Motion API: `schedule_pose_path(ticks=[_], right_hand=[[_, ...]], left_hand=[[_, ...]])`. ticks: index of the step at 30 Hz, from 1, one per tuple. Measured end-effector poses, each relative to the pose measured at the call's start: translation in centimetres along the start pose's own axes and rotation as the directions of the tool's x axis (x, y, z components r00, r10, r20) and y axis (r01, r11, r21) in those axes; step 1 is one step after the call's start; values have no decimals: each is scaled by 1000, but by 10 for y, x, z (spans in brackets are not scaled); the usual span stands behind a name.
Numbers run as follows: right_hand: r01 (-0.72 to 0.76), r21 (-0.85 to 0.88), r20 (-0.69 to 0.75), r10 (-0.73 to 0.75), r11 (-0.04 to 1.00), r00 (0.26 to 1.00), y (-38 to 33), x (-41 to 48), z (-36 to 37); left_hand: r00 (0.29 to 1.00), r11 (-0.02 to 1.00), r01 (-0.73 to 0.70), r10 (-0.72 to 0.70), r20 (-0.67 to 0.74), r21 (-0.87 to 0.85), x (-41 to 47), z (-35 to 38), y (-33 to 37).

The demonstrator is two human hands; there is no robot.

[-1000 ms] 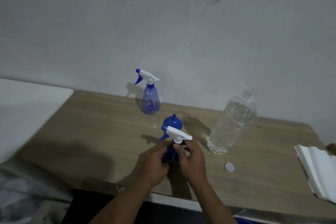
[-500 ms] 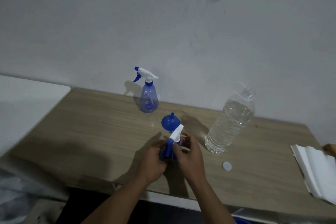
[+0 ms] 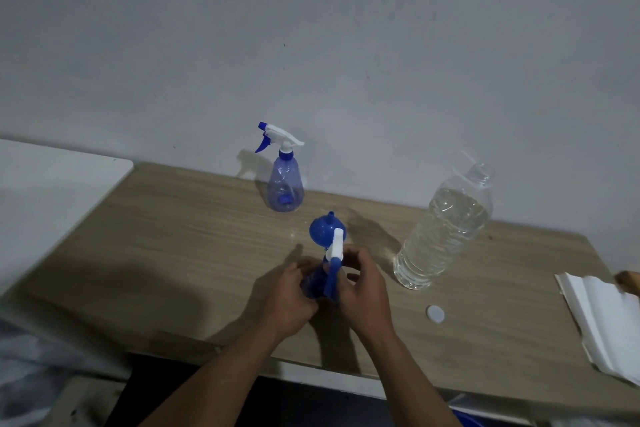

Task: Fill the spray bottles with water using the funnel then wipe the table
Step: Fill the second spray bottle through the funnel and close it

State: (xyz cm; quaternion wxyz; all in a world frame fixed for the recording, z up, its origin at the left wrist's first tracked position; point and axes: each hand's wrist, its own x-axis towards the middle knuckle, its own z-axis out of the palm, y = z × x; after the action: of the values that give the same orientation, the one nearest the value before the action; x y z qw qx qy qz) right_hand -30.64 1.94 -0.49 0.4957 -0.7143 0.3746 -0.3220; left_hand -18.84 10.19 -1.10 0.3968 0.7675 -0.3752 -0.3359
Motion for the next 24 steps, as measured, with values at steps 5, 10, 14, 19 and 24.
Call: schedule_pose_path(ticks=[5,10,14,19,24], right_hand=[[-2,26,1,2,1000,1000,0,0,0],[6,-1,-3,-6,1000,1000,0,3,3],[22,-31,11,-22,999,1000,0,2,2],[22,-63,31,-20,998,999,2,5,0],[39,-67,-1,-39,997,999,-4,2,-1]], left_hand=[[1000,1000,15,-15,11,-21,5,0,-4],[999,999,20,-19,27,-41,4,-2,-3],[1000,1000,-7,7,22,11,3,-6,1],[999,999,-31,30,35,32,2,-10,2],[999,1000,-11,10,51,19,2,-11,6]])
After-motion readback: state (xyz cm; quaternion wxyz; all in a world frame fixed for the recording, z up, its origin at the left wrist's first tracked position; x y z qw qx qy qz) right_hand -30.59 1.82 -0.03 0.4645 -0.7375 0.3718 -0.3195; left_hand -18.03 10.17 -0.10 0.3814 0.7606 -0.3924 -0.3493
